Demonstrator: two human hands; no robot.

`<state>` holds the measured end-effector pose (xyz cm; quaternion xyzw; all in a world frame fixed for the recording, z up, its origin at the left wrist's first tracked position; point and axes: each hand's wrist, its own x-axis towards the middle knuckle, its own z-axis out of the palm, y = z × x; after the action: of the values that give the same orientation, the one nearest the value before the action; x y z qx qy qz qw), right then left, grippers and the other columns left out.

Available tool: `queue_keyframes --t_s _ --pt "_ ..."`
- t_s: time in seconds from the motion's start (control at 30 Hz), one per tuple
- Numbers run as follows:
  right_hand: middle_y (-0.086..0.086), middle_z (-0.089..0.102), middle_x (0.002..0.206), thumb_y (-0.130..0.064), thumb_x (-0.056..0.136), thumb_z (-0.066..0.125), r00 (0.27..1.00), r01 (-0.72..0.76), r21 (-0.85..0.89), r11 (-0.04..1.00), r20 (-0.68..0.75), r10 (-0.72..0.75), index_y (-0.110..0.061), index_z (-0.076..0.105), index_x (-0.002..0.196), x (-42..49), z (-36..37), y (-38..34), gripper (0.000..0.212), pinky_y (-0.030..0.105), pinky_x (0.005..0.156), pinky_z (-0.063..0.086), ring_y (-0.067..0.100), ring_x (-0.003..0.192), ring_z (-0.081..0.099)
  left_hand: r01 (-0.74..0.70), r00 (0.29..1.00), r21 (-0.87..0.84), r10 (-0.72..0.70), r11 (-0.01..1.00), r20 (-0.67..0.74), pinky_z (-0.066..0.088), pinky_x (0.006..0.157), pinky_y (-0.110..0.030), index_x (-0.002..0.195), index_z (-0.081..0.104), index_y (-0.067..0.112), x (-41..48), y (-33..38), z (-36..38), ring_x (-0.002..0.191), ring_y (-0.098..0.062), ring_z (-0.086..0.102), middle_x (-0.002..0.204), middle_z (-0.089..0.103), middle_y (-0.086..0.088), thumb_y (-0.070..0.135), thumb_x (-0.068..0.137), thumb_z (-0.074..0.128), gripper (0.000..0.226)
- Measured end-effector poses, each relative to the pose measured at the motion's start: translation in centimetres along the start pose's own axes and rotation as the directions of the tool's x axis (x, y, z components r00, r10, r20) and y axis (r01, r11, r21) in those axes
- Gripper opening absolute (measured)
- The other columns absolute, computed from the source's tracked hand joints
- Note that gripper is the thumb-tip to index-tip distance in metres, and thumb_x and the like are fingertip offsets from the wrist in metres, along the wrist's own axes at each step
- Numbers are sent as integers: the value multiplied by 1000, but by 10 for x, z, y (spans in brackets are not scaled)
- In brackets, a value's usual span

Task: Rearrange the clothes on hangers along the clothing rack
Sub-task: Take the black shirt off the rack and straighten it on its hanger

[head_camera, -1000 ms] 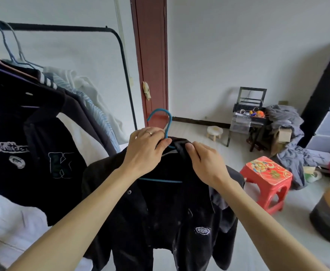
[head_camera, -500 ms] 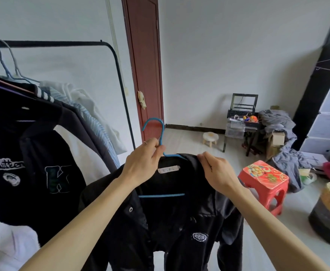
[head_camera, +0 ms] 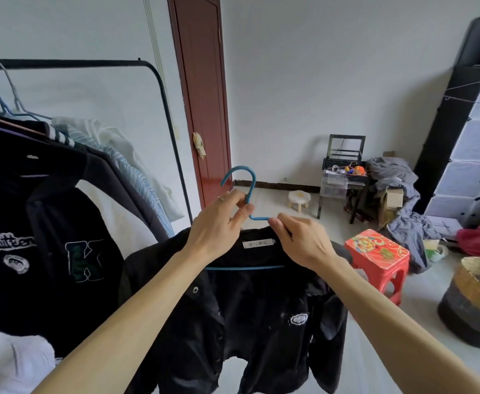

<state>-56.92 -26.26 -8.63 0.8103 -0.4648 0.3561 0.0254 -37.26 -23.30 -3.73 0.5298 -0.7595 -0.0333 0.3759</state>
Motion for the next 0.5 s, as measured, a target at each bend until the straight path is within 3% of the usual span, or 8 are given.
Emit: queue_keyframes --t_s 0.1,0.2,0.27,0.37,0.5 --pt "-3 46 55 -46 99 36 975 -23 -76 997 -223 5 -14 47 66 -5 2 7 47 26 42 26 25 45 46 -4 1000 195 5 981 -6 48 64 -31 103 51 31 -12 -20 -13 71 -4 57 92 61 19 58 95 36 32" --pt "-3 49 58 -46 99 38 959 -85 -105 991 -278 53 -14 49 67 -9 -1 17 46 24 43 24 24 48 47 48 997 457 -73 888 37 42 59 -33 99 51 22 -40 -60 -17 75 -27 66 82 67 5 69 88 21 57" --pt "-2 53 60 -46 98 39 958 -97 -108 989 -281 63 -14 51 69 -11 1 20 45 25 44 27 25 51 51 74 994 516 -103 853 28 42 58 -34 97 53 18 -49 -75 -20 75 -34 67 77 68 -2 72 85 11 69" --pt "-3 55 62 -46 98 40 954 -115 -82 990 -288 87 -15 53 70 -12 5 17 45 25 45 27 23 55 52 96 993 495 -118 863 13 38 58 -32 94 50 21 -44 -67 -21 76 -26 65 78 67 3 69 89 22 56" --pt "-6 57 68 -47 97 43 959 -109 -29 994 -267 98 -16 60 75 -7 1 1 42 26 50 31 19 65 53 100 990 281 -125 955 70 43 60 -35 94 44 25 -29 -44 -15 71 -20 59 75 58 8 59 95 35 35"
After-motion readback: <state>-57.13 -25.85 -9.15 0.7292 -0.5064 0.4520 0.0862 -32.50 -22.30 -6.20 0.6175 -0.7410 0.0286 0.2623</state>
